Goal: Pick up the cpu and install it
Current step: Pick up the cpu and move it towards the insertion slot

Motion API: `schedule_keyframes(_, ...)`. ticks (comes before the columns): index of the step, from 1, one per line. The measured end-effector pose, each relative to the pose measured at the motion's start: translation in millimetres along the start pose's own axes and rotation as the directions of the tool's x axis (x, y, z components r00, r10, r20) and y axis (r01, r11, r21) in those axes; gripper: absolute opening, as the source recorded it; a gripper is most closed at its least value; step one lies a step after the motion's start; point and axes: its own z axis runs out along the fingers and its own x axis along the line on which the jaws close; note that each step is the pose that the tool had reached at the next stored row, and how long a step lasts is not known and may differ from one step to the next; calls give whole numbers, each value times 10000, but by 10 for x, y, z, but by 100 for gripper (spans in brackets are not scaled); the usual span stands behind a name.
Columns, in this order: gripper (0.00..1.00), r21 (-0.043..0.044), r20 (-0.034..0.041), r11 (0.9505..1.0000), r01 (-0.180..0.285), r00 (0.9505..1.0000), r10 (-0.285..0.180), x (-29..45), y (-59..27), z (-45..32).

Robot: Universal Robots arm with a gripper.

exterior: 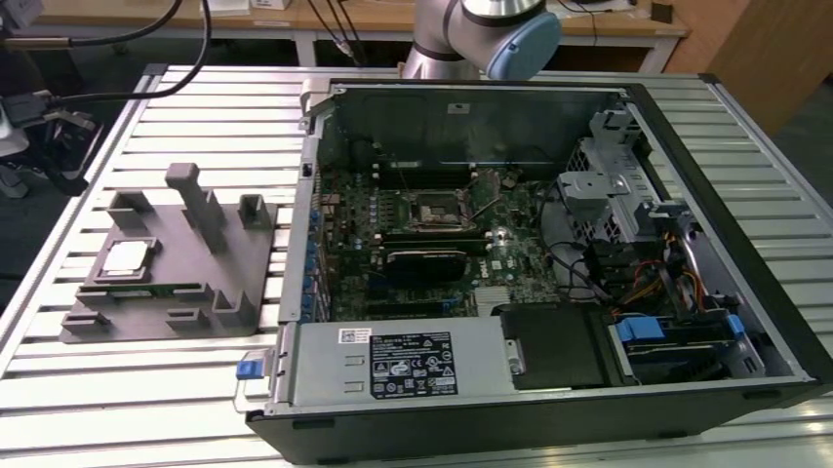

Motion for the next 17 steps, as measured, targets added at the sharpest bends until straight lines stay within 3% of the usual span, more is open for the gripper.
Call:
schedule_keyframes(15,11,0,1,10000,1,10000,-1,-1,-2,61)
schedule_keyframes(17,23,0,1,10000,3,10000,-3,-1,-3,74)
